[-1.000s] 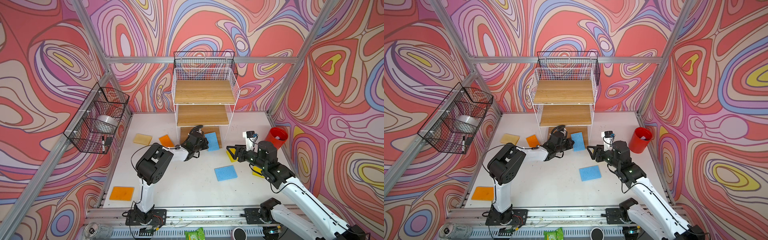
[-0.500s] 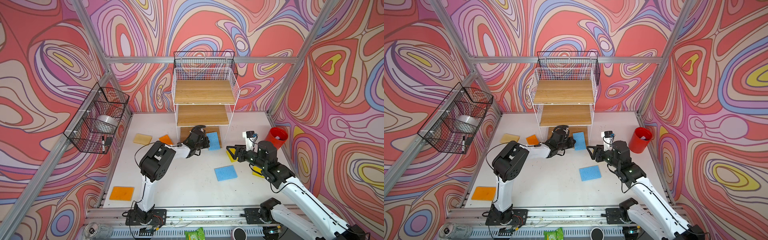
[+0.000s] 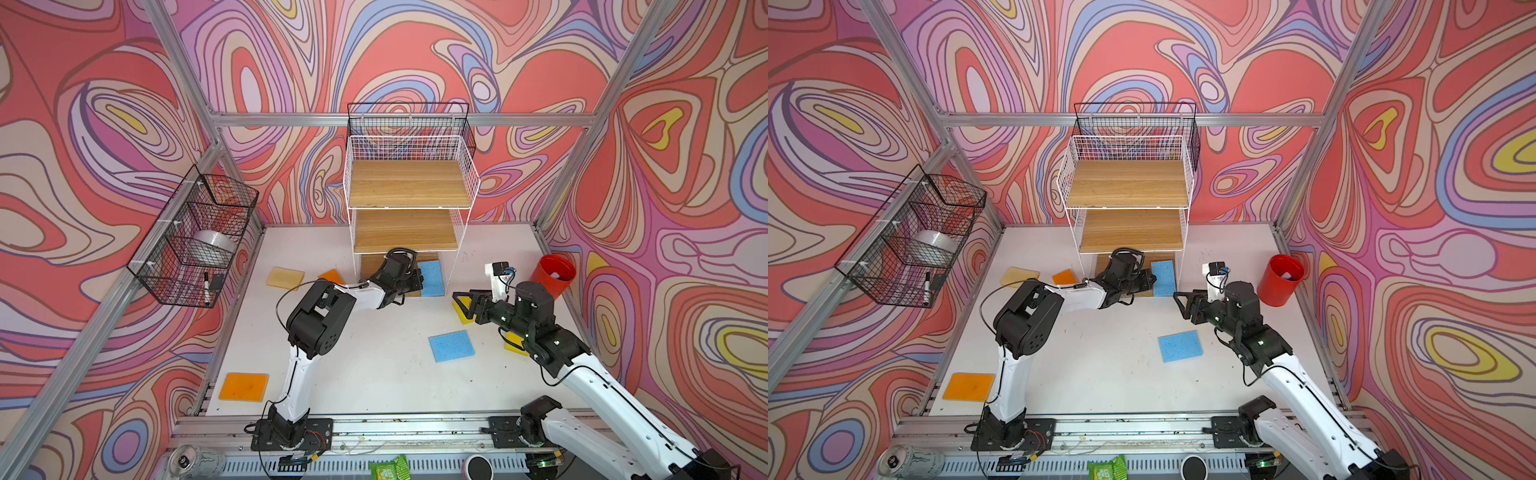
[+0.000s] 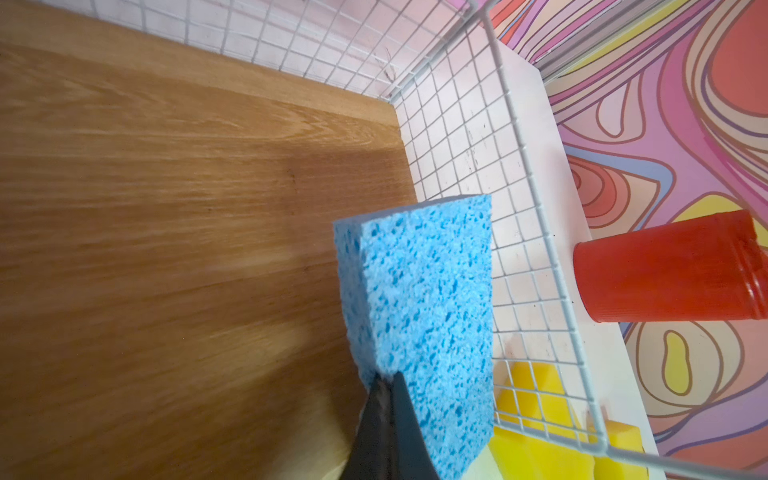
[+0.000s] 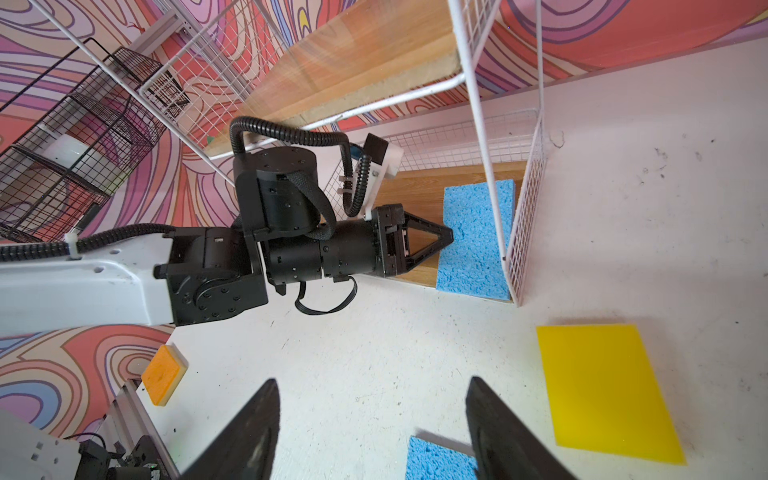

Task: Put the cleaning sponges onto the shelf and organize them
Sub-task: 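Lower the blue sponge upright against the shelf's wire side and open the left gripper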

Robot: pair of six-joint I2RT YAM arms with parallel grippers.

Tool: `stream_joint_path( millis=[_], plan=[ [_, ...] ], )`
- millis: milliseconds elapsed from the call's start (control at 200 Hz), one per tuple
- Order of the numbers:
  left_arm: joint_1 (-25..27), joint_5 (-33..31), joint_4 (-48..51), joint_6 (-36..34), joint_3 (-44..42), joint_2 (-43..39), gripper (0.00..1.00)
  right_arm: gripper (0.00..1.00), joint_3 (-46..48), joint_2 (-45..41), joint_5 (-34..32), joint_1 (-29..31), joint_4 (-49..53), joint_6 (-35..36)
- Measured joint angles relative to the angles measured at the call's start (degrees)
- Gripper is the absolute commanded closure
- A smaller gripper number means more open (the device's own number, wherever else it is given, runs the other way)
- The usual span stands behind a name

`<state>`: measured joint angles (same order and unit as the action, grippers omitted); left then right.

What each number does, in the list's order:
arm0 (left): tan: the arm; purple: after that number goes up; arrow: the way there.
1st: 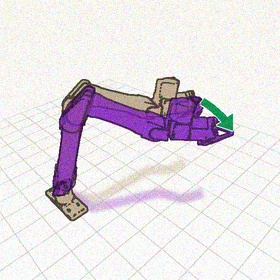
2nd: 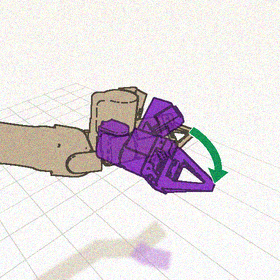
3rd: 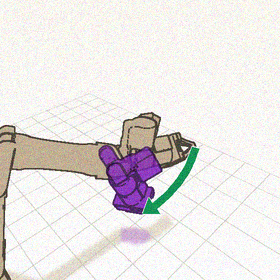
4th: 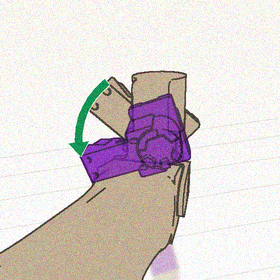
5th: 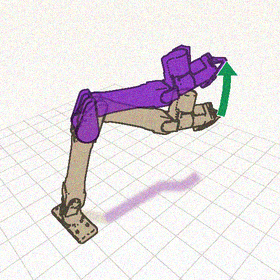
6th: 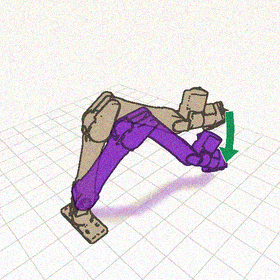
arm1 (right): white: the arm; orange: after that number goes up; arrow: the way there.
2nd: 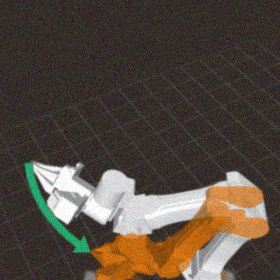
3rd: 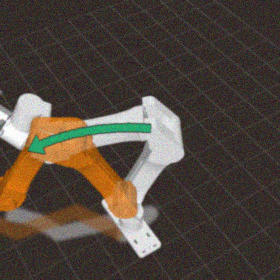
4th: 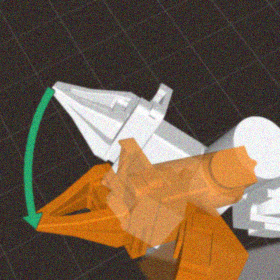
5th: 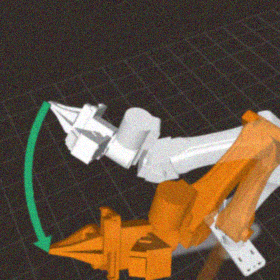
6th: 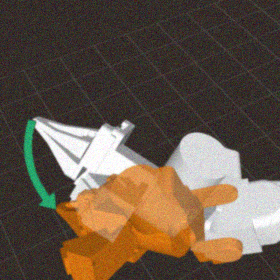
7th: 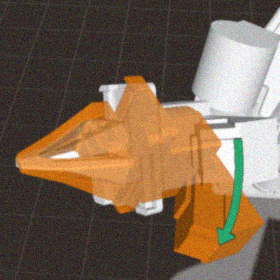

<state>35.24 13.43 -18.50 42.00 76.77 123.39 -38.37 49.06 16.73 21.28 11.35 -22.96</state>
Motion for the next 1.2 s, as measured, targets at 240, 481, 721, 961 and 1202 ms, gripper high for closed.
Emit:
stream_joint_path(
  millis=[240,481,721,961,1202],
  plan=[
    [0.0,0.3,0.3,0.0,1.3,1.0,1.0,0.27,0.0,0.0,0.0,0.0,0.0,0.0],
    [0.1,0.2,0.5,0.0,2.4,1.4,1.0,0.27,0.0,0.0,0.0,0.0,0.0,0.0],
    [0.1,0.1,0.7,-0.2,3.1,2.0,0.73,0.27,0.0,0.0,0.0,0.0,0.0,0.0],
    [0.1,0.0,0.8,-0.5,3.2,2.0,0.41,0.27,0.0,0.0,0.0,0.0,0.0,0.0],
    [0.1,-0.5,0.8,-0.8,3.2,2.0,0.23,0.27,0.0,0.0,0.0,0.0,0.0,0.0]
  ],
)
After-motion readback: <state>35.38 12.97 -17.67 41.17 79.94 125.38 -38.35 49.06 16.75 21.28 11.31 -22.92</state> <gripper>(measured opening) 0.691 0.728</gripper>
